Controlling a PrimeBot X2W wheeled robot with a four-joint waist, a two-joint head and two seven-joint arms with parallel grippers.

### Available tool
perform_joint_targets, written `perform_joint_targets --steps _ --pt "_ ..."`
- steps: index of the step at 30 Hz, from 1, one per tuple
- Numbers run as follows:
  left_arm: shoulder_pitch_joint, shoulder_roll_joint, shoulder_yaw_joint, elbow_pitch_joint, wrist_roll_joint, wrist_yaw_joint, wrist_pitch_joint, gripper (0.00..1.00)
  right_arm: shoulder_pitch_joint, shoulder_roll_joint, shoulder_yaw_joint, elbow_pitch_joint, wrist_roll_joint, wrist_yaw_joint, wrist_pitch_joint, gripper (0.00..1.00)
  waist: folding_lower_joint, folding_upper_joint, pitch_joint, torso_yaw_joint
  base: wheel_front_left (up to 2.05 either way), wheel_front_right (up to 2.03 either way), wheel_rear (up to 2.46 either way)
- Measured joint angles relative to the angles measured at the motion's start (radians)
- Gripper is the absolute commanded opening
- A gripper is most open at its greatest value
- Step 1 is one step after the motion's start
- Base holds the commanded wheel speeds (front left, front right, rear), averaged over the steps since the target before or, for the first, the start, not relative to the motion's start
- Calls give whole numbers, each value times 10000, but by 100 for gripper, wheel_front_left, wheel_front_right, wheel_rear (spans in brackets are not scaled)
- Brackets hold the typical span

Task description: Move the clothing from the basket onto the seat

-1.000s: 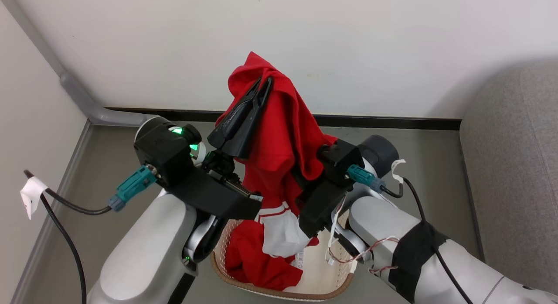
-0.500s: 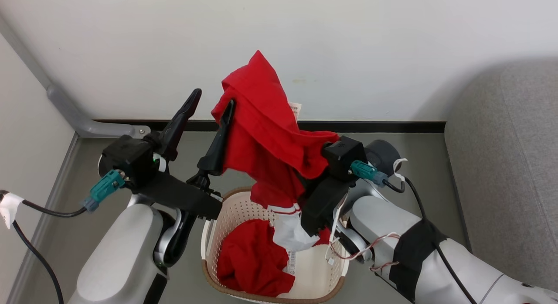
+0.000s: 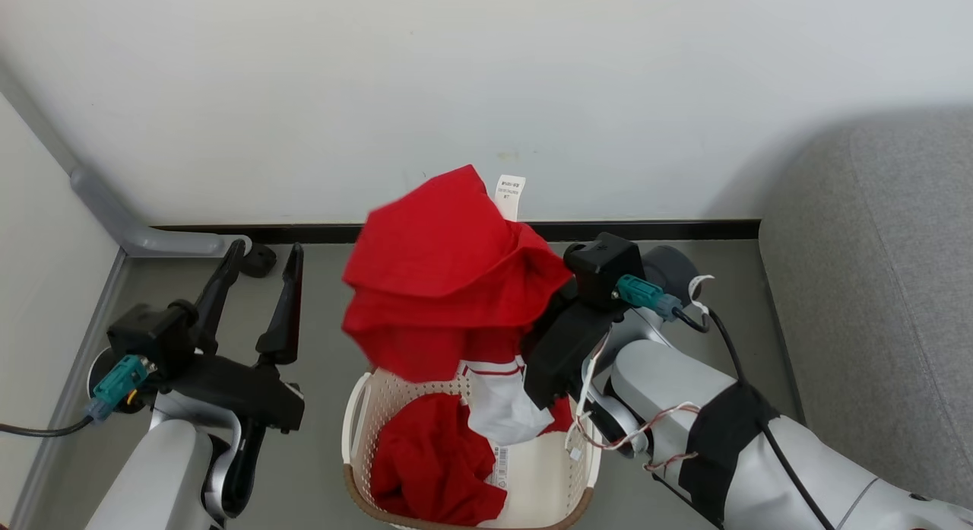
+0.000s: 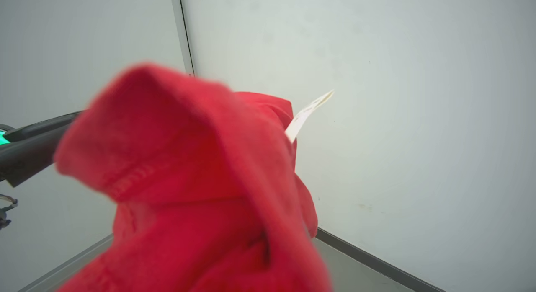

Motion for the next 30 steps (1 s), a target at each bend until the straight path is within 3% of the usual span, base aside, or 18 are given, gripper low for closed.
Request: perform_joint_targets --steps 15,30 --pt "910 -54 454 290 376 161 2 100 0 -2 -132 -75 88 -10 0 0 0 0 44 -175 0 0 0" --pt "1714 -543 370 -974 966 -54 2 100 -192 4 -621 94 -10 -86 0 0 0 0 -70 -1003 0 0 0"
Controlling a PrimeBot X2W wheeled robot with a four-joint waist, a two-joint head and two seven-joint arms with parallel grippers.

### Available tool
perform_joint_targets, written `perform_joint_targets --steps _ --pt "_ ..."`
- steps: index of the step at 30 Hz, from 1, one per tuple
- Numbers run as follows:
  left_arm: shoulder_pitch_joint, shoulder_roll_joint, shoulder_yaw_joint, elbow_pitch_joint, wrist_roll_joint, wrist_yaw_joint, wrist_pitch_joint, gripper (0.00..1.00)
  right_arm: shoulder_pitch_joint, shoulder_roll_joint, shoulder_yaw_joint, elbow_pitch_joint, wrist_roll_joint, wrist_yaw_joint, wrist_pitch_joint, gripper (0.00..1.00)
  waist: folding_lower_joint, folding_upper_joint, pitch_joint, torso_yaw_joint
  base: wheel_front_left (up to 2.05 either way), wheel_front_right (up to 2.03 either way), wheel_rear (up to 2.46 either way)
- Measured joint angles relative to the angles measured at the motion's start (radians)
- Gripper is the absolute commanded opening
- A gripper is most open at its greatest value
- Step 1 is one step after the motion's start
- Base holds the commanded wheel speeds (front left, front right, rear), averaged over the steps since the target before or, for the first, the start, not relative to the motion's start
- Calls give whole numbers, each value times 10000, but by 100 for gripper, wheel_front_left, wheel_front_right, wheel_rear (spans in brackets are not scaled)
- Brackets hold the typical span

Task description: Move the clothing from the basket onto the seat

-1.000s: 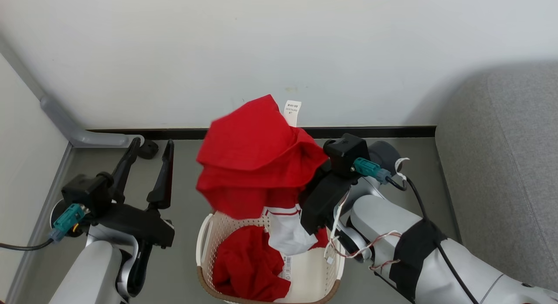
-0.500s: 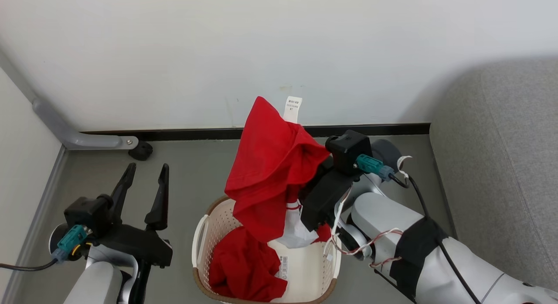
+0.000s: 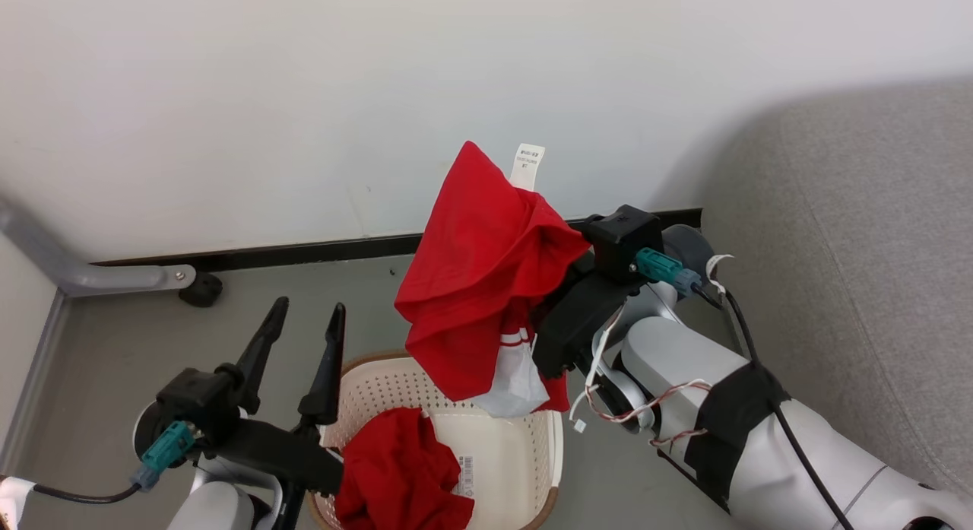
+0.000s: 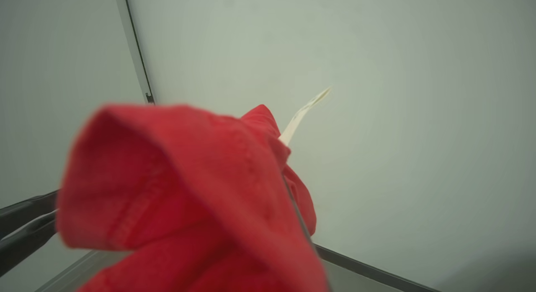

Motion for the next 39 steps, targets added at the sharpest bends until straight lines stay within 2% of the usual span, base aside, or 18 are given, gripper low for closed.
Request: perform_joint_targets --steps 3,22,39 --pt "80 -161 -115 -253 203 -142 0 100 1 0 -104 88 -33 0 0 0 0 0 -27 -296 0 0 0" --pt "424 -851 -924 -1327 878 -322 0 100 65 -199 -479 92 -844 2 -2 0 0 0 -137 -2750 0 0 0" --pt "450 -957 -1120 -1693 1064 -405 0 100 289 -337 -662 -430 -1417 4 -2 0 0 0 10 -4702 0 0 0"
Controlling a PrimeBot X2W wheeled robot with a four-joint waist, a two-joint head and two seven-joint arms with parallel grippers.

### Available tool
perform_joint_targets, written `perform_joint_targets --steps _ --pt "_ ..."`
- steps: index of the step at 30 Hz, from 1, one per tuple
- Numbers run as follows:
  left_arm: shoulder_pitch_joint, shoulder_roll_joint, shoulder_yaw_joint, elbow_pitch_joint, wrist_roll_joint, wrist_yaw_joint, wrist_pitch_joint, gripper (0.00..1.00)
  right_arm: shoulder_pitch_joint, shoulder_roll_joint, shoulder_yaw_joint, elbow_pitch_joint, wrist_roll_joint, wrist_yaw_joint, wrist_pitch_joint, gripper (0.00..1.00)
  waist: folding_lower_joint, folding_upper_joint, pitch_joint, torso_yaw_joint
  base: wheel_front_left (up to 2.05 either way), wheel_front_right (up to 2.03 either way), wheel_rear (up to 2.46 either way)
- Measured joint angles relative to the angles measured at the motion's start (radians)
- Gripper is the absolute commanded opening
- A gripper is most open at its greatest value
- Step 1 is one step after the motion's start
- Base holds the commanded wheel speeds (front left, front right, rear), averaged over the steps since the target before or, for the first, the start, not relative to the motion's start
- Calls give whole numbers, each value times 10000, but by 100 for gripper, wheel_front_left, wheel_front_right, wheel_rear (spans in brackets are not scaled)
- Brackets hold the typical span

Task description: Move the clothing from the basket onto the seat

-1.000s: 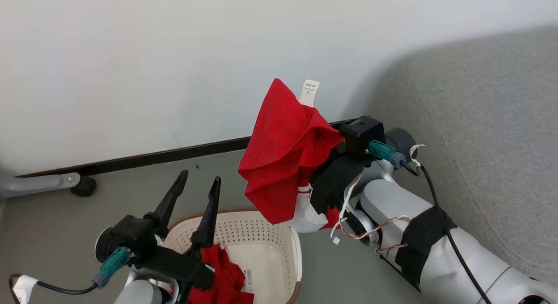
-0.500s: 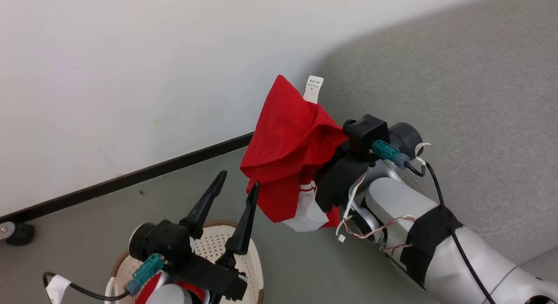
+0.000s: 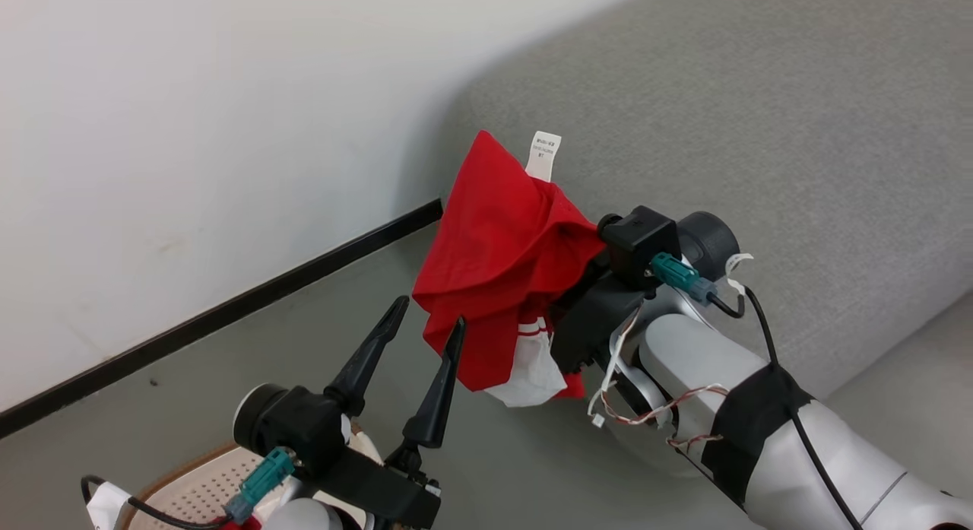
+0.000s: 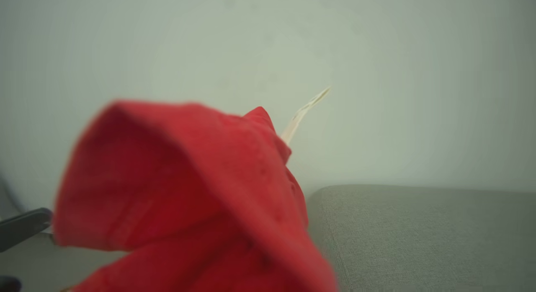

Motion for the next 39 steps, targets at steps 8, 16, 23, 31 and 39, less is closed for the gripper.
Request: perform_joint_targets --steps 8,16,23,31,39 --pt "118 -148 -389 -134 157 -2 0 100 442 -533 -426 -591 -186 -2 0 0 0 0 232 -802 0 0 0" --pt "-32 -125 -543 -17 165 -10 0 100 541 -744 -949 -888 -554 -4 0 0 2 0 600 -1040 0 0 0" --pt "27 77 -407 -19 165 -12 0 100 -53 -1108 -1465 -915 -711 -4 0 0 2 0 693 -975 0 0 0" --pt "174 399 -556 -77 157 -13 0 100 -558 -2476 -2516 -903 -848 -15 -2 0 0 0 932 -507 0 0 0" --pt "609 1289 -391 -407 58 -13 0 100 -1129 -2834 -3482 -773 -1302 -15 4 0 1 0 1452 81 0 0 0"
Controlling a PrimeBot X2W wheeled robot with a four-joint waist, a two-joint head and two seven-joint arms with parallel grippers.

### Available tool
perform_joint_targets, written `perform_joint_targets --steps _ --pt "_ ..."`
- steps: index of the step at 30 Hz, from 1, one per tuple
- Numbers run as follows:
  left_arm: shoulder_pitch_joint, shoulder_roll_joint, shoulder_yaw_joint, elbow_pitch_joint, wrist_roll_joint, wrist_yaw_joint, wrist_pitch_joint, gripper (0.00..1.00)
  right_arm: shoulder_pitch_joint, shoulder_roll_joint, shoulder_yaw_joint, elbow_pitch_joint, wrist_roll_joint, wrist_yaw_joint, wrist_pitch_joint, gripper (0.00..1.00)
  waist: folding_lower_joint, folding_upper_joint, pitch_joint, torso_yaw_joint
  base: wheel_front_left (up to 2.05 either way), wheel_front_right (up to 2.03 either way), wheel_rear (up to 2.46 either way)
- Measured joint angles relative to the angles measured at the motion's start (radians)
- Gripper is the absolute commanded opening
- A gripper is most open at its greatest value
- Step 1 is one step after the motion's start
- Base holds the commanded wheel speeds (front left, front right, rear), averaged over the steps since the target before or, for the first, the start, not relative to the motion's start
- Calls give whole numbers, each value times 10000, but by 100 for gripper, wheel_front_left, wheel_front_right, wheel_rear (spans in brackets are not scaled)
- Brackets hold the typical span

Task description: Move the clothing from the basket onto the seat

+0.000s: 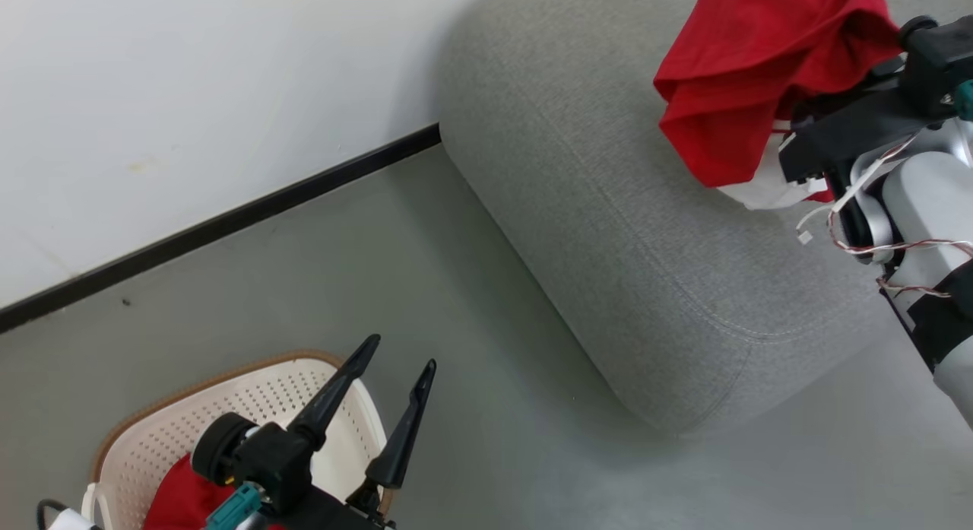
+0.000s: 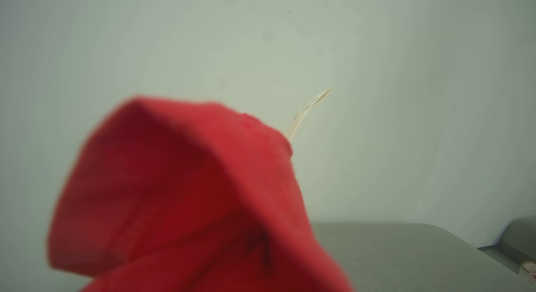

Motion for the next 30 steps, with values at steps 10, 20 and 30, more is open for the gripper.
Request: perform_joint_targets --steps 10,20,30 --pt "-16 830 17 -669 -144 0 0 100 -134 -69 -1484 -153 -755 0 362 0 0 1 927 614 0 0 0" --pt "-33 1655 33 -1114 -399 0 0 100 -218 -31 -3532 -531 -1952 0 1007 0 1 1 1975 1233 0 0 0" --pt "-33 2178 134 -1492 -708 0 0 100 -103 98 -5632 -1482 -3129 0 1601 0 0 1 2821 1561 0 0 0"
